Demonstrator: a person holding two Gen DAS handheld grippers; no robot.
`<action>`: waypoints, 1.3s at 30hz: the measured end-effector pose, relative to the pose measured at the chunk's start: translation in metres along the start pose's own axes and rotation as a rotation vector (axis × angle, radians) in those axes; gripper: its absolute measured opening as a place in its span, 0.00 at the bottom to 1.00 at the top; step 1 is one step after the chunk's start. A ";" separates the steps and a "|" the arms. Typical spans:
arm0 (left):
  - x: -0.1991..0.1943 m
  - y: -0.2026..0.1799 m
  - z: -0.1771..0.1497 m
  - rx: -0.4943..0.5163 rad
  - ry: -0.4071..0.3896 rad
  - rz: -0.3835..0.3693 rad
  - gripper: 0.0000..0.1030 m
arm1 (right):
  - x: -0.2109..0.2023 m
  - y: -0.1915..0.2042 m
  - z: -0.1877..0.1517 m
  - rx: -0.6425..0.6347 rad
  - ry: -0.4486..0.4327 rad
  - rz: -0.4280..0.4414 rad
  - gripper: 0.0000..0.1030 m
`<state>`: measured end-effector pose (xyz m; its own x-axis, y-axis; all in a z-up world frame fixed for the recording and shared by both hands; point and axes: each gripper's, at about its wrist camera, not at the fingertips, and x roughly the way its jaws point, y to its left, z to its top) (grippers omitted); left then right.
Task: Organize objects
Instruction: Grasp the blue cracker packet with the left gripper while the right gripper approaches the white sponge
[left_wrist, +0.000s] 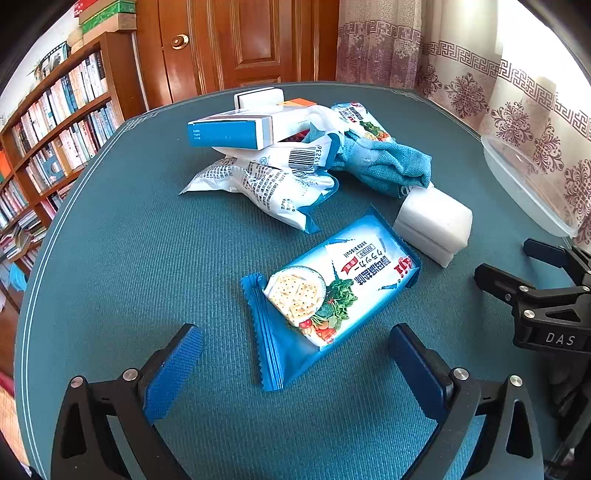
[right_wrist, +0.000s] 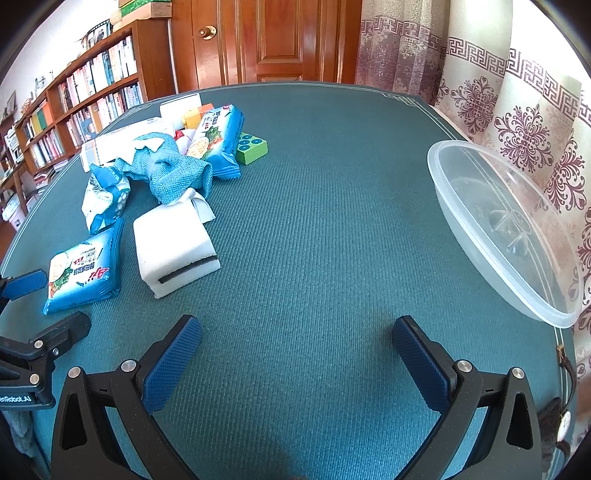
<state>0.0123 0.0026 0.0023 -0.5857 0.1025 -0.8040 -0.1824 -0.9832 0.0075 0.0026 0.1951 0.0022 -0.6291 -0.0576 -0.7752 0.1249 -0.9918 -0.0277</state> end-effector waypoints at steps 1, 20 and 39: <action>0.001 0.000 0.001 0.014 0.005 -0.006 1.00 | 0.000 0.000 0.000 0.000 0.000 0.000 1.00; 0.020 -0.006 0.029 0.077 0.050 -0.040 0.99 | 0.000 0.001 0.000 -0.001 0.001 -0.001 1.00; 0.006 -0.016 0.024 0.060 -0.014 -0.066 0.63 | 0.000 0.001 0.000 -0.002 0.001 -0.002 1.00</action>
<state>-0.0075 0.0223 0.0114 -0.5822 0.1689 -0.7953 -0.2671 -0.9636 -0.0091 0.0025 0.1942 0.0026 -0.6288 -0.0556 -0.7756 0.1256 -0.9916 -0.0307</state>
